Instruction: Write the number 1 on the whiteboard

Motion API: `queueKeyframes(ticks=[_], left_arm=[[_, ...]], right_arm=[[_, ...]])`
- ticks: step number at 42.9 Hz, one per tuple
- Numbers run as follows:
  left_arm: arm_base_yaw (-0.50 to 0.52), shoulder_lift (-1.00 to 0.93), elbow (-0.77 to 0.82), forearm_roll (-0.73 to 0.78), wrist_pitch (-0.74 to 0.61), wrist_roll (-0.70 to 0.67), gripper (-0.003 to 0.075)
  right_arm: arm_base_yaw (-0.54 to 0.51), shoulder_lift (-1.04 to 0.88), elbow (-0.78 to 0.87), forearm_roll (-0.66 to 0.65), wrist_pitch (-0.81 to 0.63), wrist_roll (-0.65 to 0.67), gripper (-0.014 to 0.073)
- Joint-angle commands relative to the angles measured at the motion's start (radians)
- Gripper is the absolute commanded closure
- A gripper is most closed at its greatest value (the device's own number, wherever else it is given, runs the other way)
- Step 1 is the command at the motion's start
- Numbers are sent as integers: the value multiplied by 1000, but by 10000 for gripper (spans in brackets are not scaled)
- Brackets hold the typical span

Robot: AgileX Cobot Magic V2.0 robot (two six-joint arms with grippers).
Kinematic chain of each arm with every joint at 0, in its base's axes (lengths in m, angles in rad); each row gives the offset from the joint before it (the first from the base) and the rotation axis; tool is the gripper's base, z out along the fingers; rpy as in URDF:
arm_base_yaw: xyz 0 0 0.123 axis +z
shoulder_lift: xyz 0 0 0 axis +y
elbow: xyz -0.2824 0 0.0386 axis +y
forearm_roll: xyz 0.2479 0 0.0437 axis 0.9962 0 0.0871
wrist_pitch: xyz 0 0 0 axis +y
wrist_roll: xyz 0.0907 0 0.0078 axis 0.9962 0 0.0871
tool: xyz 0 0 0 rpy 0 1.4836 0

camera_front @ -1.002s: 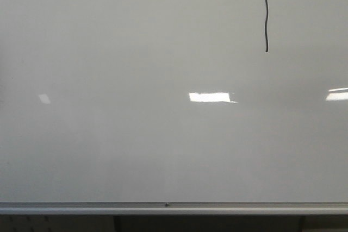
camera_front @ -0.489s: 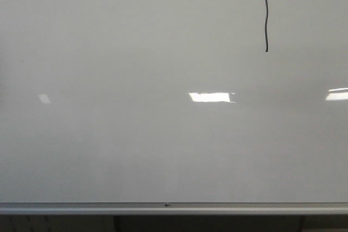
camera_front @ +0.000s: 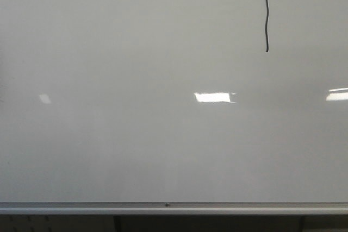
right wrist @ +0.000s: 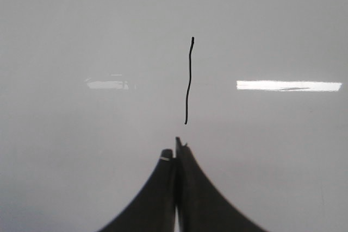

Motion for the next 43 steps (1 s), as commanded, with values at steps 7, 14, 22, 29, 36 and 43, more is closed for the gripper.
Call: queueKeyframes(ticks=[7, 14, 22, 29, 36, 43], left_arm=[[47, -180, 113, 152, -76, -214, 741], [161, -343, 230, 152, -55, -259, 741], [250, -419, 309, 152, -64, -259, 741], [263, -424, 358, 144, -91, -259, 741], [263, -422, 356, 142, -60, -259, 741], [263, -422, 356, 142, -62, -259, 741]], right_arm=[[-5, 6, -25, 11, -70, 1, 683], [-5, 6, -25, 11, -70, 1, 683], [-5, 6, -25, 11, -69, 1, 683], [-5, 6, -25, 11, -70, 1, 683], [-5, 6, -25, 11, -70, 1, 683], [-5, 6, -25, 11, -70, 1, 683]])
